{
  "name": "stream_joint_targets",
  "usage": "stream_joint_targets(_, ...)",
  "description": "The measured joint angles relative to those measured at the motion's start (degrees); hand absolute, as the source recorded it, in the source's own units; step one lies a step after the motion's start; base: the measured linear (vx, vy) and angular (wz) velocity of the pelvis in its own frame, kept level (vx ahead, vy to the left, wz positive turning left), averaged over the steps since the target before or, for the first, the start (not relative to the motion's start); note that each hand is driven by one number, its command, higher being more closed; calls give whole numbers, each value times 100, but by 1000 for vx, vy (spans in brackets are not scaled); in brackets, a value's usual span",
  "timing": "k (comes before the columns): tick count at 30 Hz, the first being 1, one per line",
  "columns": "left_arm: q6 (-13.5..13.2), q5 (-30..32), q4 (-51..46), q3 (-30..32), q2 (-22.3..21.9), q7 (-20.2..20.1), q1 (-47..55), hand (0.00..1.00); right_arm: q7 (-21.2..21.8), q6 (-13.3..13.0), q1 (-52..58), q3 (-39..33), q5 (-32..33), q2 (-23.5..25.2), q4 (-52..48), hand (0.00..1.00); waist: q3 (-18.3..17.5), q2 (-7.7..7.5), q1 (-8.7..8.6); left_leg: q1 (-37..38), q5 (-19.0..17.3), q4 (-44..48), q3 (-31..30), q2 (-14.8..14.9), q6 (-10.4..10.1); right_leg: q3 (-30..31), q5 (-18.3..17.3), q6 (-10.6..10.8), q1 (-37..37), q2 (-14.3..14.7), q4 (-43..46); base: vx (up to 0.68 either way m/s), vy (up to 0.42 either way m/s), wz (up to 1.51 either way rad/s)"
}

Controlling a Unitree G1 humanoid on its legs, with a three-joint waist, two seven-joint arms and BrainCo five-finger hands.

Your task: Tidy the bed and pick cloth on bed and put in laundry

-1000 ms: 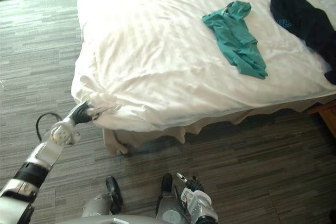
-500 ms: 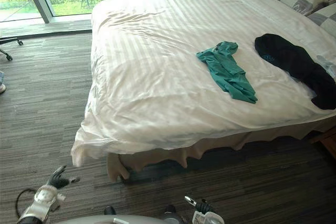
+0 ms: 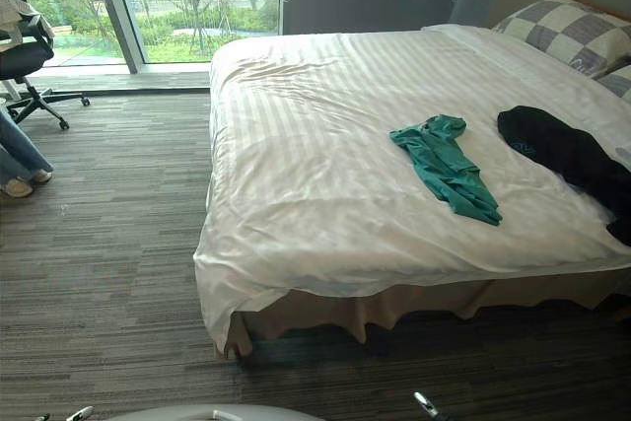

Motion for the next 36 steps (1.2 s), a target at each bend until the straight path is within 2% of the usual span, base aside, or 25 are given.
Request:
stream_joint_targets(1, -53, -129, -15, -153, -75, 2, -5, 0, -44, -19, -17, -43, 32, -214, -46, 100, -5, 4, -18, -1, -20, 0, -2, -11, 31, 1, 0, 0, 0, -27, 1, -6, 39, 2)
stream_joint_targets(3, -127, -257, -33, -453, -188, 1, -13, 0, -101, -30, -46, -49, 165, -514, -284, 100, -11, -6, -51, -10, -29, 0, -14, -52, 45, -1, -5, 7, -1, -58, 1, -2, 34, 2)
stream_joint_targets(5, -219, -486, -277, -853, -300, -2, 73, 0, -193, -28, -363, -117, 234, -1035, -715, 100, -22, -62, -149, -69, -34, 0, -40, -75, 55, -47, -25, 39, 6, -76, -4, -5, 5, 2)
stream_joint_targets(6, -231, -530, -355, -962, -338, 1, 72, 0, -290, -48, -388, 152, 251, -1093, -1062, 100, -33, -66, -166, -92, -31, 0, -52, -91, 55, -57, -37, 57, -21, -91, -2, -2, 22, 7)
stream_joint_targets(7, -317, -678, -429, -1045, -463, -1, 80, 0, -552, -218, -381, 838, 108, -1110, -2125, 100, -59, -55, -268, -92, -30, 0, -85, -90, 57, -53, -39, 60, -60, -102, 3, 39, 13, 0)
stream_joint_targets(8, -370, -774, -419, -1049, -616, 21, 54, 0, -768, -343, -339, 1240, -81, -654, -3551, 100, -107, -137, -333, -159, 27, 0, -86, -48, 62, -31, -3, 29, -183, -95, 55, 50, 2, -3)
stream_joint_targets(9, -370, -817, -414, -1073, -678, 26, 47, 0, -847, -414, -312, 1321, -229, -270, -4247, 100, -124, -153, -334, -179, 55, 1, -86, -34, 75, -28, 2, 36, -207, -78, 78, 76, -43, -3)
stream_joint_targets(10, -371, -889, -457, -1146, -780, 106, -31, 0, -998, -611, -303, 1569, -798, 504, -5188, 100, -140, -199, -309, -190, 89, 2, -99, 12, 64, -34, 51, 52, -195, -22, 76, 60, -60, 5)
stream_joint_targets(11, -377, -892, -475, -1294, -818, 164, -125, 0, -1078, -705, -433, 2015, -1131, 1104, -5416, 100, -126, -289, -220, -200, 101, 8, -130, 31, 53, -61, 94, 126, -183, 44, 67, 52, -72, 10)
stream_joint_targets(12, -390, -898, -476, -1377, -828, 178, -180, 0, -1133, -712, -522, 2208, -1319, 1330, -5357, 100, -112, -315, -172, -216, 112, 16, -150, 44, 49, -76, 94, 126, -180, 57, 61, 44, -55, 14)
stream_joint_targets(13, -432, -919, -510, -1540, -839, 214, -223, 0, -1213, -707, -768, 2509, -1601, 1567, -5083, 100, -101, -406, -78, -222, 124, 37, -179, 45, 56, -96, 94, 126, -155, 64, 47, 34, -34, 14)
stream_joint_targets(16, -469, -944, -708, -1657, -871, 218, -203, 0, -1380, -719, -1504, 2895, -1673, 1573, -4619, 100, 33, -363, 128, -233, 128, 2, -311, -29, 63, -125, 80, 122, -69, 17, 8, 12, 16, 22)
stream_joint_targets(20, -445, -995, -674, -1785, -897, 299, -402, 0, -1383, -845, -2357, 3659, -1592, 1560, -4214, 100, 240, -249, 236, -264, 149, -5, -341, -53, 94, -157, 38, 73, -76, -12, -5, -50, 31, 7)
stream_joint_targets(22, -437, -1005, -674, -1921, -932, 415, -636, 0, -1376, -854, -2635, 4189, -1566, 1581, -3975, 100, 273, -270, 325, -354, 186, -5, -467, -58, 106, -272, 39, 78, -68, -5, -6, -21, -6, 27)
stream_joint_targets(24, -437, -1105, -684, -2027, -1013, 482, -805, 0, -1372, -851, -2944, 4539, -1565, 1627, -3793, 100, 323, -372, 410, -469, 243, -4, -607, -33, 107, -398, 51, 82, -95, 10, -11, -24, -24, 37)
stream_joint_targets(25, -436, -1111, -697, -2138, -1031, 520, -923, 0, -1369, -851, -3244, 4804, -1560, 1719, -3724, 100, 359, -495, 520, -627, 292, -3, -673, 0, 90, -457, 86, 89, -203, 52, -6, -18, -24, 24)
stream_joint_targets(26, -435, -1114, -700, -2161, -1026, 539, -958, 0, -1367, -851, -3381, 4889, -1553, 1747, -3685, 100, 379, -546, 534, -687, 315, -2, -713, 5, 83, -495, 112, 105, -238, 71, -11, -22, -33, 46)
stream_joint_targets(27, -426, -1141, -704, -2215, -1022, 635, -1054, 0, -1369, -854, -3713, 5071, -1488, 1847, -3531, 100, 450, -668, 562, -842, 401, 3, -895, 12, 71, -658, 119, 104, -283, 110, -14, -13, -34, 49)
stream_joint_targets(29, -421, -1263, -804, -2319, -1022, 677, -1181, 0, -1374, -857, -3936, 5210, -1362, 1922, -3434, 100, 531, -755, 673, -988, 476, 34, -1095, 23, 54, -755, 119, 104, -312, 149, -13, -4, -32, 62)
stream_joint_targets(31, -423, -1335, -1055, -2429, -1020, 764, -1292, 0, -1379, -857, -4322, 5239, -1254, 1994, -3208, 100, 744, -801, 788, -1162, 598, 37, -1324, 45, 32, -852, 114, 97, -354, 188, 15, -50, -19, 66)
stream_joint_targets(33, -425, -1343, -1296, -2538, -1025, 875, -1603, 0, -1384, -857, -4800, 5247, -1101, 2100, -3123, 100, 1162, -776, 983, -1413, 751, 36, -1575, 123, -1, -1050, 87, 82, -510, 253, 142, -145, -24, 52)
stream_joint_targets(36, -431, -1450, -1652, -2711, -1022, 899, -2002, 0, -1465, -860, -5310, 5213, -892, 2147, -3086, 100, 1611, -671, 1082, -1895, 920, 35, -1905, 199, -81, -1345, -109, -19, -973, 267, 617, -169, -15, 49)
